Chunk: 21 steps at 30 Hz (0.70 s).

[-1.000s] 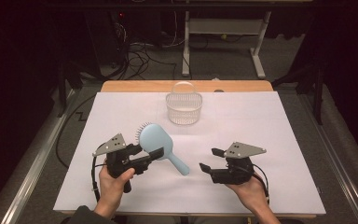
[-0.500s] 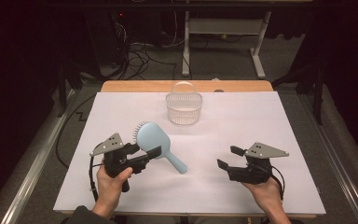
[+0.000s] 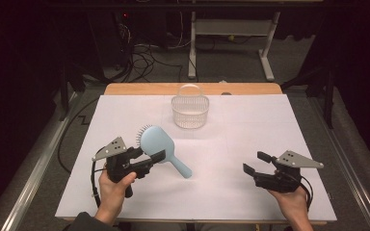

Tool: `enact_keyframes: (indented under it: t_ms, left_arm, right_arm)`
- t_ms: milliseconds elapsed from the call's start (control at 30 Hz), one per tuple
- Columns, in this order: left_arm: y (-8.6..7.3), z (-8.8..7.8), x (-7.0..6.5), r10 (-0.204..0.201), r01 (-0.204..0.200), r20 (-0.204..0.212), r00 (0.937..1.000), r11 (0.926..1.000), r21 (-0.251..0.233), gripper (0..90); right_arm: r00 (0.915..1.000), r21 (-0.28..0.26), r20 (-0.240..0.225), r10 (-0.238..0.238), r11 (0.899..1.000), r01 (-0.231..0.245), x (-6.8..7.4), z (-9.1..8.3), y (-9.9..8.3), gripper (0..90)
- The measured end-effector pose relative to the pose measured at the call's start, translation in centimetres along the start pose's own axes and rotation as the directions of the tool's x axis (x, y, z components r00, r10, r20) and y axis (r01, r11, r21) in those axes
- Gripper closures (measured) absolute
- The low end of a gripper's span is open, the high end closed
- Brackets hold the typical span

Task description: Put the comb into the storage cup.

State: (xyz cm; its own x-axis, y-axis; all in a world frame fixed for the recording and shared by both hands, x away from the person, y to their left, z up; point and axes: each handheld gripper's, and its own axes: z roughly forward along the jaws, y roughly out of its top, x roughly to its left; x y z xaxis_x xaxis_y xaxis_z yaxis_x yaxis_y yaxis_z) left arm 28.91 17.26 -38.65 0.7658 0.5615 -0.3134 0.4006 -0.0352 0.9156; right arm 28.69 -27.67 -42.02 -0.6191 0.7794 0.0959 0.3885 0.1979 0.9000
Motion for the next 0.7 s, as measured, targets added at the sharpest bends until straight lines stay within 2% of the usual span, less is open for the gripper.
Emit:
enact_keyframes:
  t_ms: [100,333,700]
  left_arm:
    - [0.1,0.0,0.0,0.003,-0.003,-0.003,1.0000,1.0000,0.003,54.9]
    - [0.1,0.0,0.1,0.002,-0.002,-0.017,0.9999,1.0000,0.006,54.9]
    - [0.9,-0.2,0.9,-0.011,0.010,-0.039,0.9992,0.9999,-0.010,54.9]
  right_arm:
    - [0.9995,-0.018,0.013,0.027,0.999,-0.027,-0.9,-0.7,-0.6,27.9]
    - [0.9974,-0.030,0.044,0.057,0.998,-0.055,-2.6,-2.0,-2.2,26.9]
    - [0.9917,-0.068,0.089,0.093,0.994,-0.087,-4.3,-3.2,-4.1,25.9]
